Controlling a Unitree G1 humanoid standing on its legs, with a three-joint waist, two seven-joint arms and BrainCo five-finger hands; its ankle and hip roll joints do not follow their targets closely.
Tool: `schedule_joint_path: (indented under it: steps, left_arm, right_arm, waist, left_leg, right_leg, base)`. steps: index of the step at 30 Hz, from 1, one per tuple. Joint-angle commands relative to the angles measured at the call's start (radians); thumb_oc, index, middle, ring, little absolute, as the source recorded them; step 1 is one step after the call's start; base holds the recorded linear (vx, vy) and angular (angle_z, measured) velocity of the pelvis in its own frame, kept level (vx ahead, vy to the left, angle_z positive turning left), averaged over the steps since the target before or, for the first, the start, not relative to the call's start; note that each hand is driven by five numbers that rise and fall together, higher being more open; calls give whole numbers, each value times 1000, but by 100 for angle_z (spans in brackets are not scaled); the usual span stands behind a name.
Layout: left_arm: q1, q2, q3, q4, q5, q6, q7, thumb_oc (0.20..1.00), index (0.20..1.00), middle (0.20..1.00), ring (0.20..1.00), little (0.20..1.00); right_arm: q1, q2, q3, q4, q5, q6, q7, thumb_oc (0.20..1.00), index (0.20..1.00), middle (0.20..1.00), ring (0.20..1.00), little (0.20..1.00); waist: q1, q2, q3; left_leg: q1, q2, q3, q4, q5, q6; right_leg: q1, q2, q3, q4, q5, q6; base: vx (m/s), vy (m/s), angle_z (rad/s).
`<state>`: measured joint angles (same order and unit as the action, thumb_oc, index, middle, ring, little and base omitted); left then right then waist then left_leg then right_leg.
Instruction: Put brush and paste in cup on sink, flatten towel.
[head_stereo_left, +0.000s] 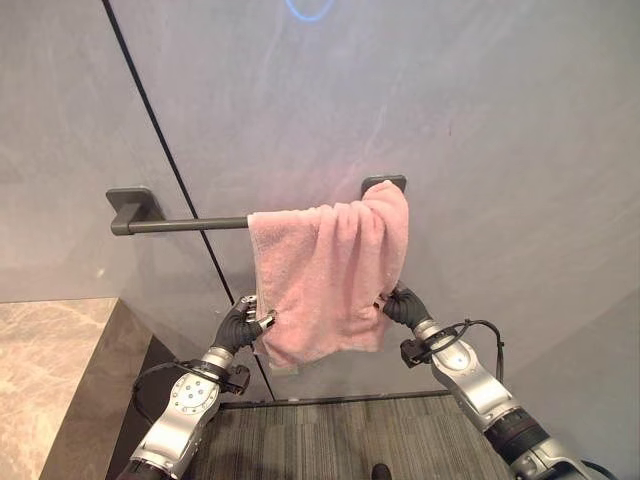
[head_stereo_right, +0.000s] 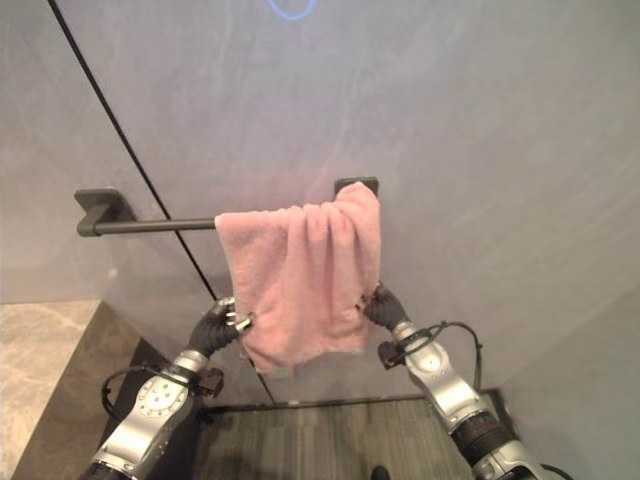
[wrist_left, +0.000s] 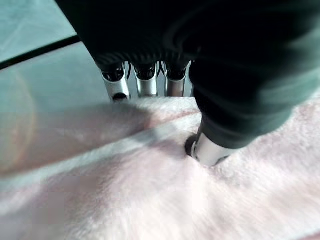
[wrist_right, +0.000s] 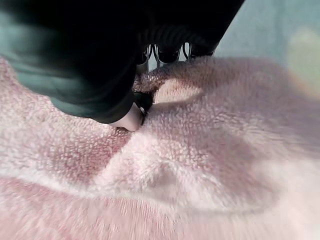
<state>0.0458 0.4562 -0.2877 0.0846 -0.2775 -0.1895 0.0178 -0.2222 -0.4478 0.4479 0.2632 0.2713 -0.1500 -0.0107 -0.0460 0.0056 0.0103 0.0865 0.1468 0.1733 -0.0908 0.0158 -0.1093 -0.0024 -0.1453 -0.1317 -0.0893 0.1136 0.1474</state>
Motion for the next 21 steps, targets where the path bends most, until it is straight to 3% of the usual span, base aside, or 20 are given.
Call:
schedule_joint_path:
  steps: [1,10,21]
  left_arm:
    - [-34,38,34,0,-27,-26,7,200,200,200,200,200]
    - [-38,64,66,-76,0,-33,18,200,200,200,200,200]
    - [-37,60,213,-306,-56,-116,110,200,200,200,200,200]
  right_arm:
    - [-97,56,-24,4,55,-44,6,200,200,200,200,200]
    - [-151,62,-18,-62,53,-54,2,200,200,200,200,200]
    - [-251,63,-42,-358,53,-115,-26,200,200,200,200,200]
  waist:
    - [15,-69,32]
    - [26,-69,31]
    - [33,-79,35]
  left_leg:
    - [33,47,24,3,-28,-9]
    - [36,46,16,3,-30,-7]
    - [34,40,16,3,-35,-5]
  right_leg:
    - [-22,-125,-35,2,68,74]
    - [-12,-130,-44,2,65,74]
    - [-12,-137,-43,2,67,77]
  base:
    - [4,2,6]
    - [0,1,1]
    - [-1,1,1]
